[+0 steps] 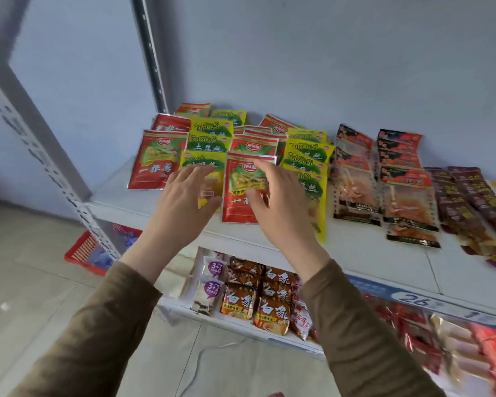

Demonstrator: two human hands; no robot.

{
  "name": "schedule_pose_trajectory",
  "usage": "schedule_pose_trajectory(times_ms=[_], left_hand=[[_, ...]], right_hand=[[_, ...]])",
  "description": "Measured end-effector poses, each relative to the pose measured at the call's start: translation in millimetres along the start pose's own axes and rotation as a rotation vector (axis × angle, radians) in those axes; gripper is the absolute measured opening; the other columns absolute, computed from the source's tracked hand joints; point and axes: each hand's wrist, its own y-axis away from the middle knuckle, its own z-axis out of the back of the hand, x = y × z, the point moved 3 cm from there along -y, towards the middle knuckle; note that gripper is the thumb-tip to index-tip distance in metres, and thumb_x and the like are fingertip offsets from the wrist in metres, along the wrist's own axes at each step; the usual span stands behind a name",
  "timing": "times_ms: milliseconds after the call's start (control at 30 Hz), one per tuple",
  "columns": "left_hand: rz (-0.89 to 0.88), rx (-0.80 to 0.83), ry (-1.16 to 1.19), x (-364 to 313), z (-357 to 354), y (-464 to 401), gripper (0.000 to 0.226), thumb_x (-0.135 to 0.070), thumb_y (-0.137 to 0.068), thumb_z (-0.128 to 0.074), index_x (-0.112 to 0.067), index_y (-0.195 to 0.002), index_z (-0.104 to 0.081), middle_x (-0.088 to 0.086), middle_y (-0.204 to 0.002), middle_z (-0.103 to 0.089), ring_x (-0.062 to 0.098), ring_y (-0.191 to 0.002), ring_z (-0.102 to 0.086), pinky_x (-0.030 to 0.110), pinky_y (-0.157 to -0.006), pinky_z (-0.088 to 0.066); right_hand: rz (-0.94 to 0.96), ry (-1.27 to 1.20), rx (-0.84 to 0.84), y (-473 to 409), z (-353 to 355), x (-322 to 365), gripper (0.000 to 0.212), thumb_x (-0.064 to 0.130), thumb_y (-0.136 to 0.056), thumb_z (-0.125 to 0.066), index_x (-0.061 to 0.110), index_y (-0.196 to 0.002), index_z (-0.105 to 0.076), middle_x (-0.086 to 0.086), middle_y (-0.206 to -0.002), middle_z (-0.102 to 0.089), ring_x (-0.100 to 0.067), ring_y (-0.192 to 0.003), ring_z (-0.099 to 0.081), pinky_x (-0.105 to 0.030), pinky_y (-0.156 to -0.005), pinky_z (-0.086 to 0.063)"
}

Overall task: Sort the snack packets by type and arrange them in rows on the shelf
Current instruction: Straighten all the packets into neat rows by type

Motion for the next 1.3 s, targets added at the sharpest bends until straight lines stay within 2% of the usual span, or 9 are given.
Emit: schedule_pose_trajectory(times_ms=[200, 333, 500, 633, 833, 933, 1033, 1200, 1300], left_hand=[[-0.006, 0.032, 0.012, 88, 46, -9, 0.060, -0.033, -0.096, -0.067, -0.019, -0.150, -0.045, 0.004, -0.152, -0.048, 0.030, -0.140, -0.041, 0.049, -0.115, -0.034], [0.015, 0.032, 0.050, 123, 63, -27, 0.060, -0.027, -0.095, -0.069, -0.019, -0.149, -0.045, 0.006, -0.152, -0.048, 0.031, -0.138, -0.043, 0.046, -0.111, -0.035], [0.069, 0.069, 0.054, 164, 63, -56, 0.064, -0.028, -0.096, -0.065, -0.022, -0.154, -0.037, 0.007, -0.155, -0.044, 0.031, -0.140, -0.040, 0.049, -0.111, -0.035], [0.177, 0.063, 0.116, 196, 58, -88, 0.070, -0.034, -0.099, -0.063, -0.024, -0.158, -0.026, 0.004, -0.158, -0.037, 0.026, -0.140, -0.044, 0.052, -0.109, -0.043], [0.391, 0.086, 0.296, 245, 50, -143, 0.082, -0.047, -0.101, -0.057, -0.023, -0.163, -0.009, 0.009, -0.162, -0.035, 0.032, -0.138, -0.049, 0.055, -0.109, -0.045], [0.465, 0.117, 0.361, 259, 38, -162, 0.086, -0.057, -0.096, -0.058, -0.032, -0.161, -0.007, 0.001, -0.148, -0.050, 0.022, -0.111, -0.065, 0.035, -0.080, -0.057], [0.414, 0.123, 0.379, 271, 28, -168, 0.084, -0.062, -0.092, -0.060, -0.040, -0.157, -0.012, -0.016, -0.119, -0.053, -0.003, -0.077, -0.060, 0.017, -0.054, -0.042], [0.298, 0.012, 0.380, 276, 33, -170, 0.059, -0.054, -0.091, -0.065, -0.056, -0.136, -0.027, -0.040, -0.092, -0.051, -0.020, -0.074, -0.061, 0.012, -0.056, -0.043], [0.264, 0.063, 0.398, 266, 37, -174, 0.071, -0.050, -0.093, -0.067, -0.048, -0.148, -0.022, -0.025, -0.124, -0.059, 0.002, -0.099, -0.068, 0.038, -0.079, -0.061]], right_hand=[[-0.024, -0.023, 0.034, -14, -65, 69, 0.049, 0.026, -0.101, -0.058, 0.017, -0.147, -0.046, 0.002, -0.144, -0.053, -0.016, -0.137, -0.042, -0.033, -0.115, -0.035], [-0.030, -0.037, 0.042, -35, -87, 97, 0.051, 0.024, -0.102, -0.056, 0.017, -0.150, -0.041, 0.001, -0.150, -0.047, -0.013, -0.141, -0.038, -0.017, -0.112, -0.025], [-0.088, -0.132, 0.067, -61, -122, 111, 0.055, 0.023, -0.105, -0.052, 0.020, -0.156, -0.033, 0.006, -0.159, -0.035, -0.006, -0.146, -0.029, -0.011, -0.110, -0.018], [-0.257, -0.446, 0.130, -96, -162, 116, 0.058, 0.025, -0.106, -0.050, 0.024, -0.159, -0.026, 0.008, -0.164, -0.027, -0.006, -0.149, -0.024, -0.025, -0.119, -0.024], [-0.356, -0.498, 0.134, -156, -223, 134, 0.061, 0.020, -0.106, -0.046, 0.019, -0.161, -0.020, 0.001, -0.168, -0.019, -0.017, -0.154, -0.016, -0.042, -0.125, -0.022], [-0.419, -0.482, 0.117, -172, -240, 137, 0.062, 0.020, -0.105, -0.047, 0.015, -0.161, -0.019, -0.003, -0.163, -0.029, -0.021, -0.150, -0.027, -0.042, -0.122, -0.028], [-0.449, -0.469, 0.102, -177, -251, 138, 0.063, 0.021, -0.104, -0.047, 0.017, -0.160, -0.020, -0.004, -0.157, -0.037, -0.023, -0.144, -0.035, -0.046, -0.117, -0.036], [-0.510, -0.533, 0.084, -190, -259, 140, 0.062, 0.025, -0.104, -0.048, 0.019, -0.160, -0.022, -0.002, -0.156, -0.040, -0.020, -0.142, -0.040, -0.035, -0.113, -0.038], [-0.558, -0.572, 0.019, -196, -259, 143, 0.058, 0.024, -0.104, -0.048, 0.022, -0.158, -0.026, -0.001, -0.150, -0.046, -0.017, -0.136, -0.046, -0.040, -0.112, -0.042]])
